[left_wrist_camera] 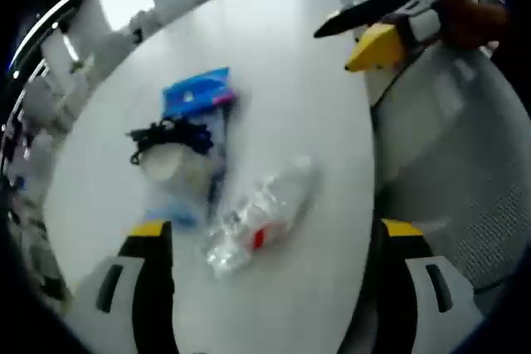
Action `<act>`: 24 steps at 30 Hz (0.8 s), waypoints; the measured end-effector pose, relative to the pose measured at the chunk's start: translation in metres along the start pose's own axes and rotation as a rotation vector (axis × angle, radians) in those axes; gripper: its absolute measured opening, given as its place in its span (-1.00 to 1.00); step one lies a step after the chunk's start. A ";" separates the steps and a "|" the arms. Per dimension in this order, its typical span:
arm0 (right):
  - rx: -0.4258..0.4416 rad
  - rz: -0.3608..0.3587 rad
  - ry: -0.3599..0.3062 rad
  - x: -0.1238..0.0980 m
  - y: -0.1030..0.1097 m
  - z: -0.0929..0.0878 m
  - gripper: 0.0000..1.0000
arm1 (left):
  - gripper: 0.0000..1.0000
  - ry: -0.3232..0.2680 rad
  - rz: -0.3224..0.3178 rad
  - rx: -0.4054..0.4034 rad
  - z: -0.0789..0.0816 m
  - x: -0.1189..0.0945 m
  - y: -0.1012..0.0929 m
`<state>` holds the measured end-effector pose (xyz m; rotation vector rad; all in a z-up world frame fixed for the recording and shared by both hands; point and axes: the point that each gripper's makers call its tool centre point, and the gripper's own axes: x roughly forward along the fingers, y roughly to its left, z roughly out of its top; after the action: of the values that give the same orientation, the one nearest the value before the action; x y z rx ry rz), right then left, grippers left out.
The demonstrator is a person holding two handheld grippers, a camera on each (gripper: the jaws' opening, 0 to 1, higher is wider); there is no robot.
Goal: Arrange the tabletop items into an orderly group along one side of the table until the central work area is clear of visible clutter.
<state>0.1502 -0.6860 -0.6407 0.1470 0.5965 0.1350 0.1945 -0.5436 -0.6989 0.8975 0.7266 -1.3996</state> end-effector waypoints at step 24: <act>0.016 0.004 -0.004 0.000 0.000 -0.001 0.37 | 0.48 0.276 -0.271 0.482 -0.034 0.072 -0.002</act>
<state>0.1492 -0.6856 -0.6416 0.1642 0.5938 0.1340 0.2003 -0.5505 -0.7775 1.4306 0.7485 -1.7523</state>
